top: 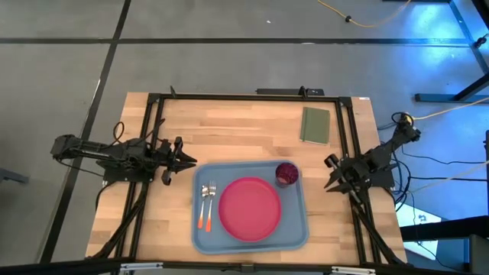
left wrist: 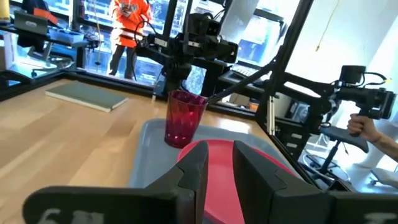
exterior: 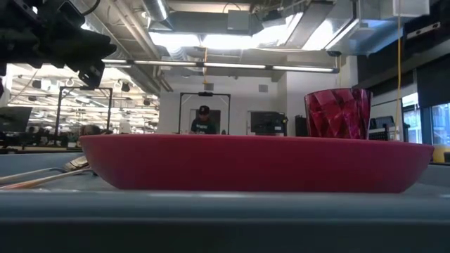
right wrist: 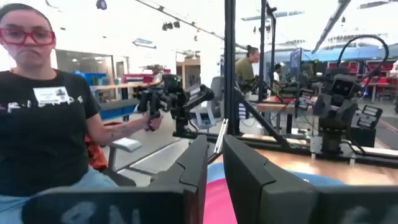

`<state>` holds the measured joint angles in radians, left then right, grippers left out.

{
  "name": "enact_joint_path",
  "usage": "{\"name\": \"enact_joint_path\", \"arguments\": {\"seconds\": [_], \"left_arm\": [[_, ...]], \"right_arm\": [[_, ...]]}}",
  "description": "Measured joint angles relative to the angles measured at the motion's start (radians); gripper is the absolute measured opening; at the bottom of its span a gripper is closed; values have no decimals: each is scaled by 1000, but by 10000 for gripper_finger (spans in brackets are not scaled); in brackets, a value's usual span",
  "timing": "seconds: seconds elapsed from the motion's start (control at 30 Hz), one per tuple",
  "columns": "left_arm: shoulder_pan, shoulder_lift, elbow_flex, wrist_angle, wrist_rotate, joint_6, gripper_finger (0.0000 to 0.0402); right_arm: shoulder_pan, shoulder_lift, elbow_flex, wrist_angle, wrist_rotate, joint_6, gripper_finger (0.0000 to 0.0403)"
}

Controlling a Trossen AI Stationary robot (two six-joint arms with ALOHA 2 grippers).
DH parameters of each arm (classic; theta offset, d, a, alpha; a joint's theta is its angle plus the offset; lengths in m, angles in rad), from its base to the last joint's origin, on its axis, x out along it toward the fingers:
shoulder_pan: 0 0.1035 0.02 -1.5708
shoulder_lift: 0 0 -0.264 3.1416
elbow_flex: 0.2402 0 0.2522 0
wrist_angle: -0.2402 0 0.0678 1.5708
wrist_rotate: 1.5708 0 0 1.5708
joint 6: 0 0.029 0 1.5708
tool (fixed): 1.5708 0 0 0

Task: Pick and place plate/cup/fork/spoon on tray
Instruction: Return to Home Position

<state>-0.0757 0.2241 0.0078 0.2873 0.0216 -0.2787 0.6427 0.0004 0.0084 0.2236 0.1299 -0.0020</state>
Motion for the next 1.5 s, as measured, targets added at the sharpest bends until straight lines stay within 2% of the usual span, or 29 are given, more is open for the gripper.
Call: {"name": "enact_joint_path", "arguments": {"seconds": [0.13, 0.23, 0.47, 0.63, 0.77, 0.87, 1.17, 1.33, 1.5], "left_arm": [[0, 0, 0, 1, 0, 0, 66], [0, 0, 0, 2, -12, 17, 66], [0, 0, 0, 7, -64, 52, 66], [0, 0, 0, 5, -55, 46, 66], [-1, 0, 0, -7, -52, 39, 66], [-1, 1, 0, -15, -33, 25, 66], [-1, 0, 0, -67, -27, 43, 66], [-1, 1, 0, -125, -38, 21, 66], [-1, 1, 0, -142, -40, 66, 66]], "right_arm": [[-20, 1, -1, 8, -8, -6, 57], [-56, 1, -1, 20, -54, -33, 57], [-217, 1, 0, -43, -45, -82, 57], [-337, 0, 0, -45, -108, -30, 57], [-401, 0, 0, -158, -163, 45, 57], [-434, 0, 0, -202, -164, 66, 57], [-534, 2, 0, -204, -158, -48, 57], [-551, 3, 0, -204, -158, -46, 57], [-551, 3, 0, -204, -158, -7, 57]]}}
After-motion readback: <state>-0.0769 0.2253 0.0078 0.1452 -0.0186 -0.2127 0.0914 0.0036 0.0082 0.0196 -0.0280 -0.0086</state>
